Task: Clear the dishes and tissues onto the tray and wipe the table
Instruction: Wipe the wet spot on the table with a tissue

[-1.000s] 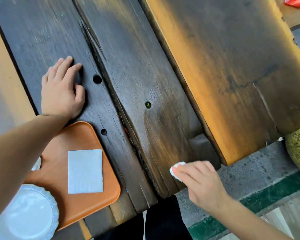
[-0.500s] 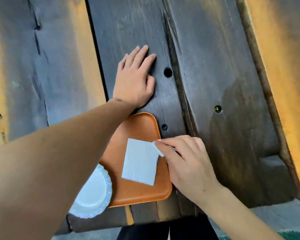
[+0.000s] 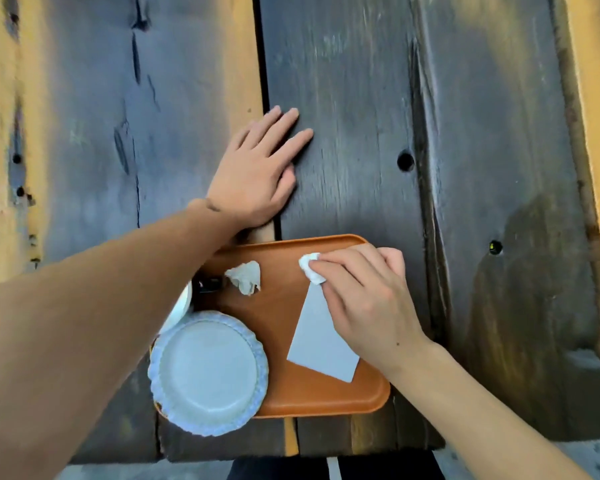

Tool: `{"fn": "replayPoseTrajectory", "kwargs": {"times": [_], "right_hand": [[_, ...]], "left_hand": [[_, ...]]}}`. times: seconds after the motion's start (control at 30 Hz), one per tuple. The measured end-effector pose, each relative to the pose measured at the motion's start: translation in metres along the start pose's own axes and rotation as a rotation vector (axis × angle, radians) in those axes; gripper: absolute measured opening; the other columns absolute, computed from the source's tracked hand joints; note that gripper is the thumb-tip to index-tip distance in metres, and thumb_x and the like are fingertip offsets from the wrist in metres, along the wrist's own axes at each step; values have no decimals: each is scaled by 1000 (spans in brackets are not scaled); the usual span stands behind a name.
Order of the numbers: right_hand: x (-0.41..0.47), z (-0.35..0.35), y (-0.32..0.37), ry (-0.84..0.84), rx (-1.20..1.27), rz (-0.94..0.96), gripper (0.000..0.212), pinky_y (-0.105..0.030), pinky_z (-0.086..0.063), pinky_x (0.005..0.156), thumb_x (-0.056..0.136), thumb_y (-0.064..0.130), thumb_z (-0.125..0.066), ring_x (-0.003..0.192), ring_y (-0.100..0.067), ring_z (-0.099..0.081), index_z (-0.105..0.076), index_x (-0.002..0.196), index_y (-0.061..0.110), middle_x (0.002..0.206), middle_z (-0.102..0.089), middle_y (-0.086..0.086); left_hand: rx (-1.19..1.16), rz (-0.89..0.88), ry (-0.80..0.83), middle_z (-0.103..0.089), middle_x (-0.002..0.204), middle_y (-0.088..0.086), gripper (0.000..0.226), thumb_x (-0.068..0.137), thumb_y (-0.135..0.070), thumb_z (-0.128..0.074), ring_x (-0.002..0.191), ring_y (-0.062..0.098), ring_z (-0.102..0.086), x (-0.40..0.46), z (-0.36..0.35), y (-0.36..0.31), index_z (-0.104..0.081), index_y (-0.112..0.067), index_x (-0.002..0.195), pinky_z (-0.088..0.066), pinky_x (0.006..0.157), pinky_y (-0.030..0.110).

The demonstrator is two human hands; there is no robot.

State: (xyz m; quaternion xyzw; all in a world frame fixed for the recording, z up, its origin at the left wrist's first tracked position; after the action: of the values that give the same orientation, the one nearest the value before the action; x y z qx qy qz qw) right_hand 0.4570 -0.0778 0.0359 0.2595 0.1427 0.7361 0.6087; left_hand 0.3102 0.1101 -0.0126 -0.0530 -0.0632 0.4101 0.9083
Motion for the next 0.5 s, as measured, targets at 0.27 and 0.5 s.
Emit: {"fn": "replayPoseTrajectory", "kwargs": {"times": [0.27,0.5], "right_hand": [[25,-21,4,53,-108,74,18,-38,-40,79,89,6,-60,91,-21,-66,-74,96,15,102,-73,4],[21,-17,10,149,-119,6,32,-37,-39,87,83,7,-64,106,-17,-61,-71,112,19,117,-68,6]], "left_hand": [[-12,41,-36,-43,157,10,53,94,-29,-43,146,31,-38,-7,3,14,-54,-18,145,-29,117,48],[-19,51,-9,-43,157,9,54,93,-30,-42,146,30,-38,-7,6,13,-54,-19,144,-27,117,47]]}}
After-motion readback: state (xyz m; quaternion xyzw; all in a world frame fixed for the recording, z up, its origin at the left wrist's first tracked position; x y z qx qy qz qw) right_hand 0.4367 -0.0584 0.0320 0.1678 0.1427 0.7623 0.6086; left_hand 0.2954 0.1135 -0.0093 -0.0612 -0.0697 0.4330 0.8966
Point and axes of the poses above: each hand's wrist, its own x-axis towards the middle knuckle, its own z-axis out of the back of the hand, y = z × x, the point moved 2 cm from there along x, towards the middle knuckle
